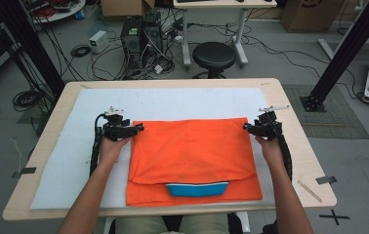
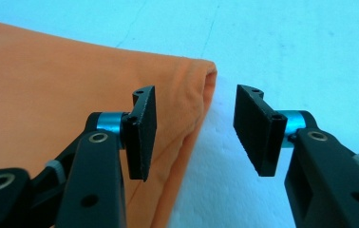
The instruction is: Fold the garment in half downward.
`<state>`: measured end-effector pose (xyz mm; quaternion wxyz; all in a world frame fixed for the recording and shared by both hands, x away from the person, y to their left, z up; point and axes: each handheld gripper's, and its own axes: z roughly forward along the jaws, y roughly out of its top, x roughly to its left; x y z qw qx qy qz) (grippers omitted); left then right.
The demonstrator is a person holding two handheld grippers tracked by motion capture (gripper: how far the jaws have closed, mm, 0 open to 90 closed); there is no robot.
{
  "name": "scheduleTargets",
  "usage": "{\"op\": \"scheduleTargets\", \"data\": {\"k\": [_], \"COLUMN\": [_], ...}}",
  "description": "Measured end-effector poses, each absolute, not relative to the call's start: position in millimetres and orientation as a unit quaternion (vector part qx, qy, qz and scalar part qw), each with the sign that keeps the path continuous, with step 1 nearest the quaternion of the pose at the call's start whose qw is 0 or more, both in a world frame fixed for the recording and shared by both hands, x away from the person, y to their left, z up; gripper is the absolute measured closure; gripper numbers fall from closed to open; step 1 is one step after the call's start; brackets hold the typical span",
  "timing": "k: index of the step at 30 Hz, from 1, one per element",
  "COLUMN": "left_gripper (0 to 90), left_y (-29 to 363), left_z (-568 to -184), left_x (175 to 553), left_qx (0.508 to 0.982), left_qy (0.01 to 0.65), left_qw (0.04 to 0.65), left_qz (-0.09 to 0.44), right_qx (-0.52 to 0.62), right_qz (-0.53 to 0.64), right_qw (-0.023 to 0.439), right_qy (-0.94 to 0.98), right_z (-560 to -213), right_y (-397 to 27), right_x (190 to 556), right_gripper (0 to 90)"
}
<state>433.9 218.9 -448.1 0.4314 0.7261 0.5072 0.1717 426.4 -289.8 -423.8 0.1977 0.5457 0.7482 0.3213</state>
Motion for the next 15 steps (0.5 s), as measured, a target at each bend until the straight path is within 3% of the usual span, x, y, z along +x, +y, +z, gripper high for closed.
{"op": "scheduleTargets", "data": {"k": [4, 7, 15], "left_gripper": [34.6, 40.9, 79.8], "left_y": [217, 214, 206], "left_z": [-456, -456, -456], "left_x": [438, 437, 434], "left_qx": [0.732, 0.739, 0.748], "left_qy": [0.512, 0.508, 0.504], "left_qw": [0.414, 0.406, 0.389], "left_qz": [0.172, 0.178, 0.187], "right_qx": [0.55, 0.551, 0.539], "right_qz": [0.316, 0.311, 0.305], "right_qw": [0.187, 0.176, 0.169], "right_qy": [0.75, 0.754, 0.767], "right_z": [-434, -440, -445], "right_y": [-286, -284, -277], "right_x": [437, 442, 444], "right_gripper": [50.4, 51.3, 65.3]}}
